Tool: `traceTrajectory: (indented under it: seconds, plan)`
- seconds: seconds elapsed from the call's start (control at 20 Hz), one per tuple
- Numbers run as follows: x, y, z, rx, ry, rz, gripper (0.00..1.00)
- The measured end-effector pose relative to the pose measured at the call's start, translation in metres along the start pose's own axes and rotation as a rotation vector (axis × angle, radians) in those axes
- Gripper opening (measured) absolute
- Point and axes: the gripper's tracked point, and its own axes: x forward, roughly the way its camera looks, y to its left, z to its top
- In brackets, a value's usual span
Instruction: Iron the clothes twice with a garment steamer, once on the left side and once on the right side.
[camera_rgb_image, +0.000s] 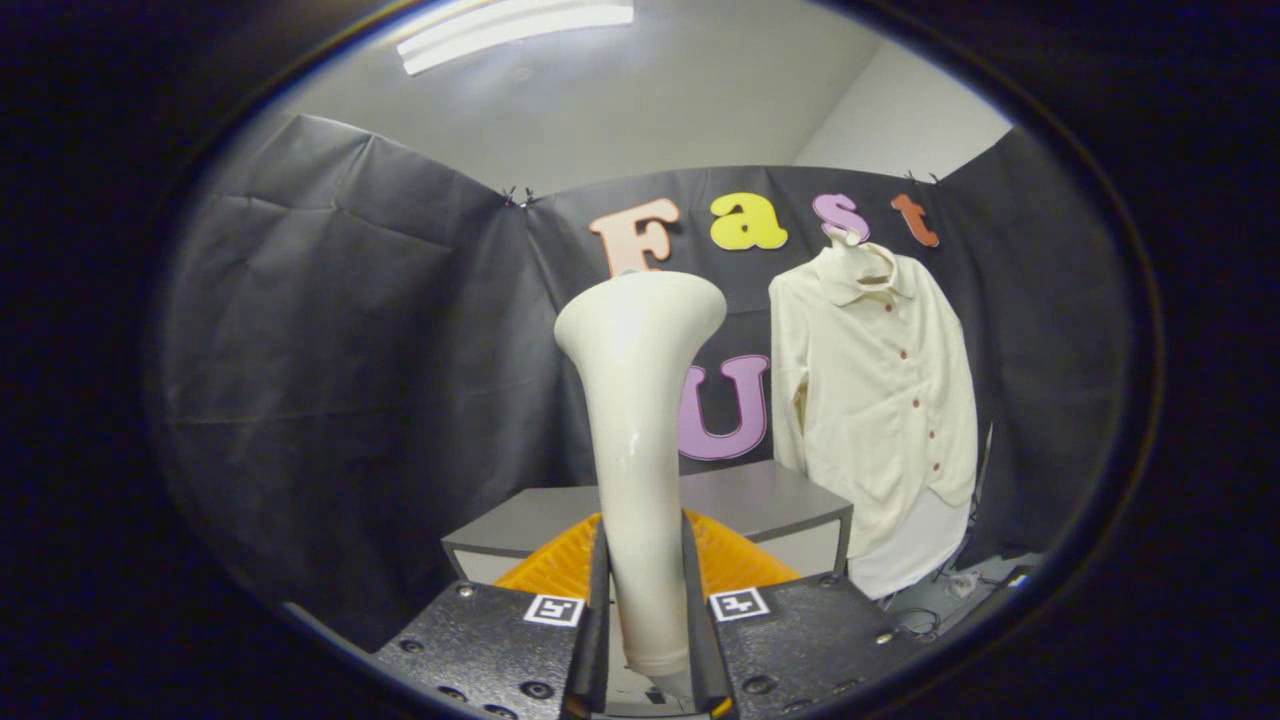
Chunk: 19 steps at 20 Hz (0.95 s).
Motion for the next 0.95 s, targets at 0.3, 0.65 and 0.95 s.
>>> traceTrajectory:
  seconds: [0.3,0.65,0.95]
  plan:
    - [0.009,0.004,-0.016,-0.031,0.008,-0.010,0.32]
    - [0.011,-0.009,-0.025,-0.002,0.030,-0.028,0.32]
    - [0.009,-0.015,-0.029,-0.004,0.035,-0.039,0.32]
